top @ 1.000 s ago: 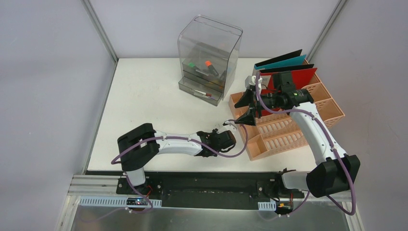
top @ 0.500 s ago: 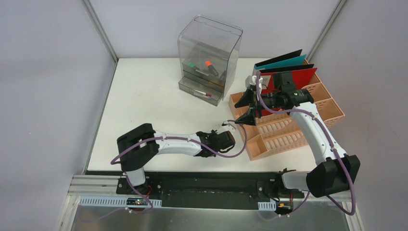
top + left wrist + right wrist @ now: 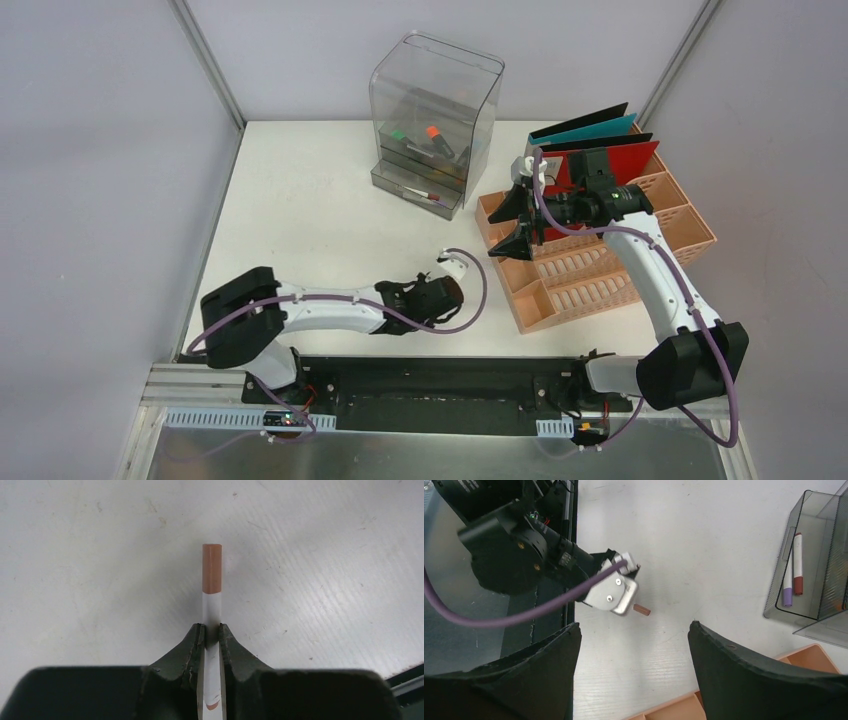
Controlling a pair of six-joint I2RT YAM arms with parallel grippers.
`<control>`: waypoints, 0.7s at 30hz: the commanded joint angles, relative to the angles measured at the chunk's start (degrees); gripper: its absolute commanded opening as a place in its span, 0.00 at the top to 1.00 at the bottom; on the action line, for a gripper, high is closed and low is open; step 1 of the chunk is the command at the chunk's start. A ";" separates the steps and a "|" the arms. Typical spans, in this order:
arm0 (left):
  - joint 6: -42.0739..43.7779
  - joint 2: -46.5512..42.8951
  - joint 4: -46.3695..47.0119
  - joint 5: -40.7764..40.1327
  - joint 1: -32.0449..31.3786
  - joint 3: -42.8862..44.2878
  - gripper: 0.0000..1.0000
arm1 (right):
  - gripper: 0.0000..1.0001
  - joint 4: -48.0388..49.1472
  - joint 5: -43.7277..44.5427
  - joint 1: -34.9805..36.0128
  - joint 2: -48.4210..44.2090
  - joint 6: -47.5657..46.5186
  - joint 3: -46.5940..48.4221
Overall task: Organize the desk
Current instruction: Pick up the stationery from the center of the board.
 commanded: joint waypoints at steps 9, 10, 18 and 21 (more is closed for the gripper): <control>-2.68 -32.06 29.60 4.48 5.20 -20.38 1.00 | 0.19 3.33 -6.97 -0.51 1.56 1.36 -0.92; -2.33 -34.53 32.32 5.30 5.32 -21.93 1.00 | 0.19 4.43 -7.69 -0.51 1.69 2.81 -1.23; -0.73 -42.29 41.79 9.53 5.60 -24.22 1.00 | 0.19 31.34 -7.58 0.20 -0.44 29.94 -8.95; -0.89 -41.11 44.52 10.19 5.60 -23.49 1.00 | 0.19 45.39 -5.15 0.28 -1.07 43.53 -12.35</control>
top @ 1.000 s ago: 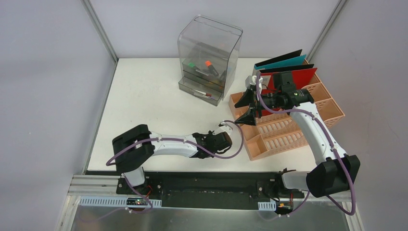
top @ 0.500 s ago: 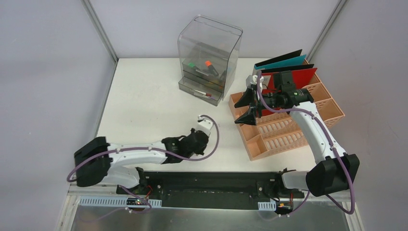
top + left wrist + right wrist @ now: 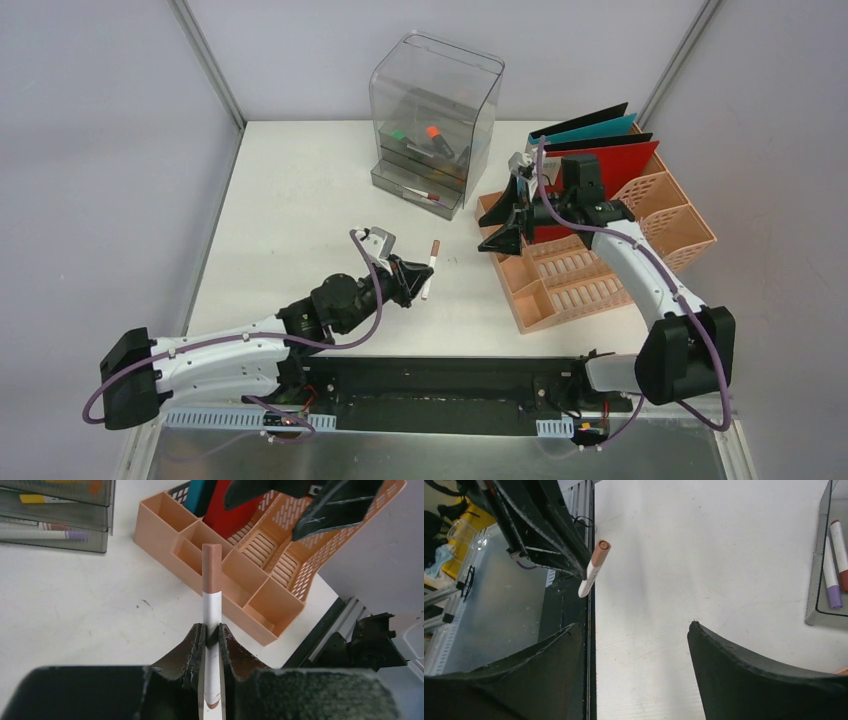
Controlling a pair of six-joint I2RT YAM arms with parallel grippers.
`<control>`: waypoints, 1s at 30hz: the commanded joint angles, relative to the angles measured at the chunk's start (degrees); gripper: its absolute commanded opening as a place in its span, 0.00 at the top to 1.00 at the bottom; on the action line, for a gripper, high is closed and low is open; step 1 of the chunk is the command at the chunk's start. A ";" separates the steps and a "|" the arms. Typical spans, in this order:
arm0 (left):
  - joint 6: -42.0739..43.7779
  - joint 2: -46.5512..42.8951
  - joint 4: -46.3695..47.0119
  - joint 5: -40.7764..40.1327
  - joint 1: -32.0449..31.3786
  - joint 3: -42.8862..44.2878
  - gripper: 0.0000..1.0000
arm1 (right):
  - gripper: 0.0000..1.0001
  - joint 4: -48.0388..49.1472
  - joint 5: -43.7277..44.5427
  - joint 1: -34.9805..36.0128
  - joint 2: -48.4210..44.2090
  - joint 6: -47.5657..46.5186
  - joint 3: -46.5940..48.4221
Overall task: Organize the desk
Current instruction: Pick up the stationery from the center of the board.
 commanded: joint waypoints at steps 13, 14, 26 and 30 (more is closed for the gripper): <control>-1.70 7.85 17.93 -0.11 0.22 2.86 1.00 | 0.20 55.80 3.34 4.70 2.29 57.37 -9.44; -1.84 8.15 18.01 -0.04 0.22 3.09 1.00 | 0.20 55.72 3.34 5.36 2.57 57.24 -9.44; -2.14 10.24 20.53 -1.87 0.18 4.03 1.00 | 0.28 50.51 2.05 10.78 5.13 53.00 -7.73; -1.85 10.80 21.12 -2.60 0.21 4.17 1.00 | 0.37 48.77 1.58 11.84 5.48 51.42 -7.15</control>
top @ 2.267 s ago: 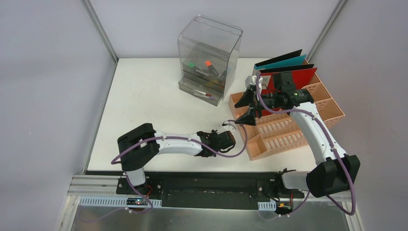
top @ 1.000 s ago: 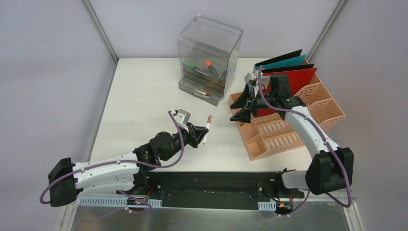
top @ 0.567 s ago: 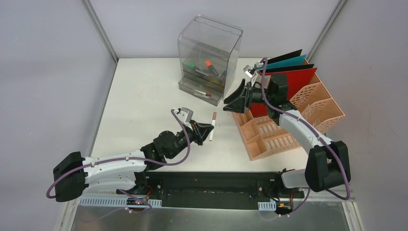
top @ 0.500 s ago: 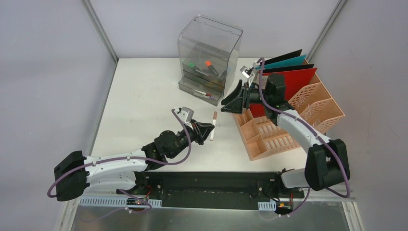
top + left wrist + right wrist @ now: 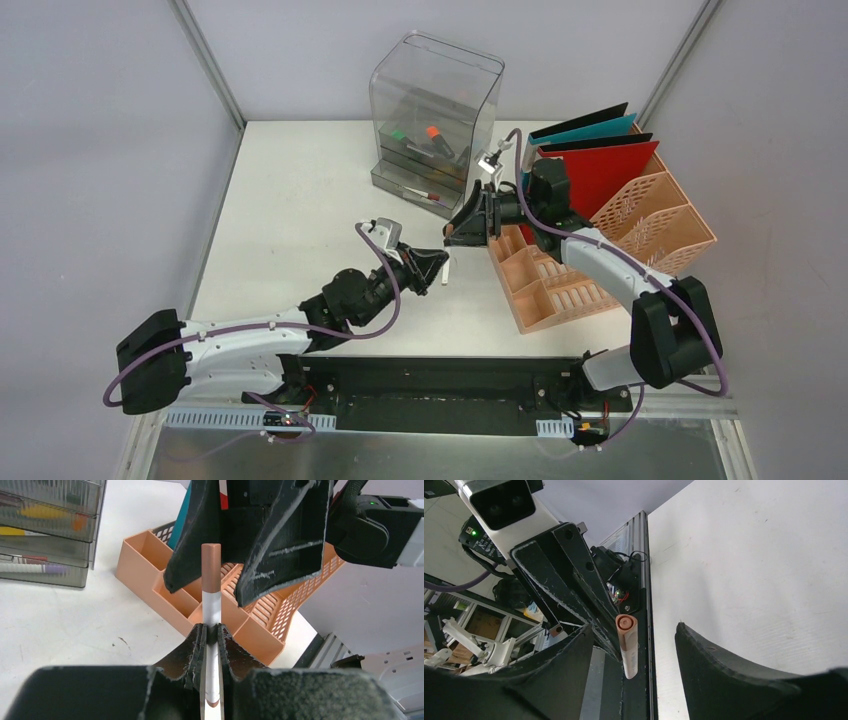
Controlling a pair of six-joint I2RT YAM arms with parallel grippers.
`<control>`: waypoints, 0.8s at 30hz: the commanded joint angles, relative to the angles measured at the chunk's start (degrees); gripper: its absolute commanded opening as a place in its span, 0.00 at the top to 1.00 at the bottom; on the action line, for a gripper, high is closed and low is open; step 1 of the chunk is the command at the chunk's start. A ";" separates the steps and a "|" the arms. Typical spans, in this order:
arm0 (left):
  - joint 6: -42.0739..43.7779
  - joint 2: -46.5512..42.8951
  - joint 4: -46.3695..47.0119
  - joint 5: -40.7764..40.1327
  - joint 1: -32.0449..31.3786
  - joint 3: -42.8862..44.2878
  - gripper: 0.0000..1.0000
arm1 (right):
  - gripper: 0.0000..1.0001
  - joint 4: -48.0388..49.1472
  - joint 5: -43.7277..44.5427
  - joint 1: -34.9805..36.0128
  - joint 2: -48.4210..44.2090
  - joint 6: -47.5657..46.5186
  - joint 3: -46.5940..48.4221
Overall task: Organize the desk
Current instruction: Pick up the stationery from the center of the board.
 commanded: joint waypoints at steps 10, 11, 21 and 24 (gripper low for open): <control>0.65 1.02 3.41 -2.53 0.21 2.53 1.00 | 1.00 -5.35 -4.53 2.45 0.72 -6.80 4.14; 0.64 0.96 3.00 -2.45 0.22 2.51 1.00 | 1.00 -6.64 -4.66 2.43 0.59 -8.08 4.32; 2.90 -5.55 -10.98 -1.37 0.22 1.90 0.40 | 1.00 -32.56 -7.61 2.12 0.93 -32.74 10.82; 3.82 -9.75 -15.81 -1.31 0.31 -0.48 0.20 | 1.00 -41.47 -7.64 1.59 1.57 -33.55 13.35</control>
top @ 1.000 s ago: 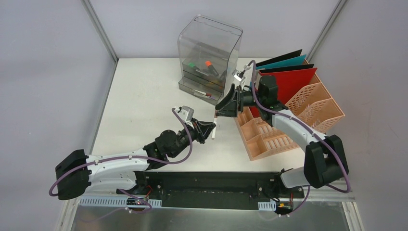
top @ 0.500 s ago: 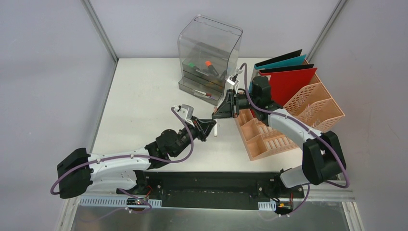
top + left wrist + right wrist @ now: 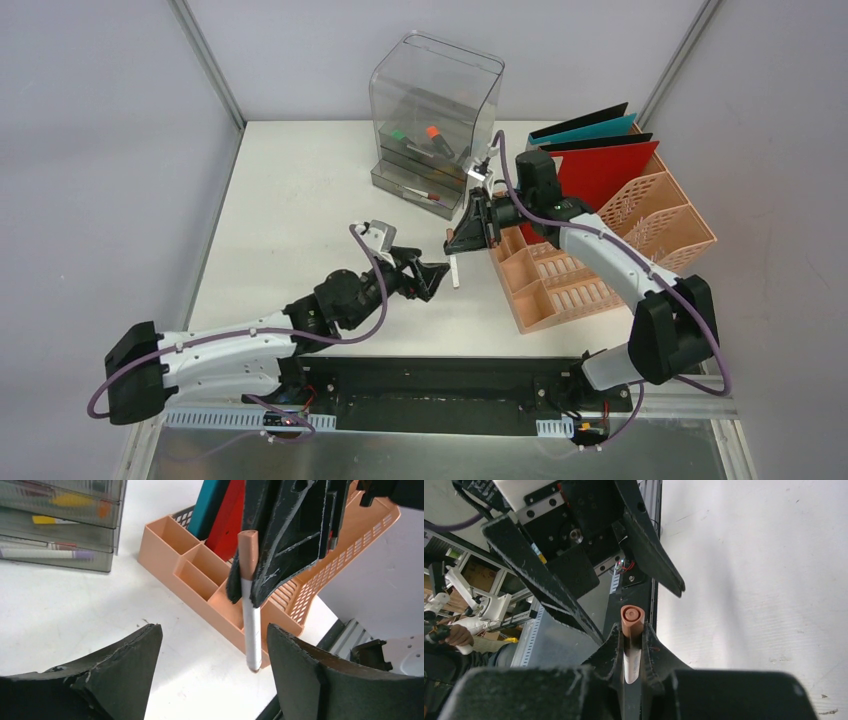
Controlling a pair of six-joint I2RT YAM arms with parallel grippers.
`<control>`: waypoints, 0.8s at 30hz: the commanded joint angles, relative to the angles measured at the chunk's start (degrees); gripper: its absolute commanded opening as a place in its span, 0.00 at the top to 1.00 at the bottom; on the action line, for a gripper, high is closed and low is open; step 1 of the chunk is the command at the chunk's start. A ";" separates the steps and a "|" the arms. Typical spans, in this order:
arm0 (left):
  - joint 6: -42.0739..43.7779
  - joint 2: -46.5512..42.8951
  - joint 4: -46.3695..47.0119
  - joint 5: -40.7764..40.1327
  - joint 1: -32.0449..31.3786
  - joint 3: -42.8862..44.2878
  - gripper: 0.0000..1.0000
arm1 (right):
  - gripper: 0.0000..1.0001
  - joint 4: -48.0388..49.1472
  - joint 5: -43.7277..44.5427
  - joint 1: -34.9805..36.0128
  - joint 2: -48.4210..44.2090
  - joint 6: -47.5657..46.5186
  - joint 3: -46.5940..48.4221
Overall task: Organize the desk
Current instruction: Pick up the stationery from the center of the board.
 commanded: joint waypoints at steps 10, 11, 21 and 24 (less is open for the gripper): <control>1.33 -22.49 -17.59 1.96 1.46 -9.72 0.01 | 1.00 -37.78 11.39 -2.11 -0.24 -41.41 12.07; 1.03 -23.59 -18.46 1.97 1.65 -10.31 0.01 | 1.00 -38.33 13.37 -2.13 -0.67 -42.74 12.19; -4.46 -25.84 -18.57 6.76 8.32 -15.39 0.01 | 0.99 -41.88 33.58 0.02 -0.83 -52.13 16.96; -5.07 -24.75 -17.24 7.16 9.50 -16.70 0.01 | 1.00 -42.70 36.33 1.20 1.89 -52.33 20.80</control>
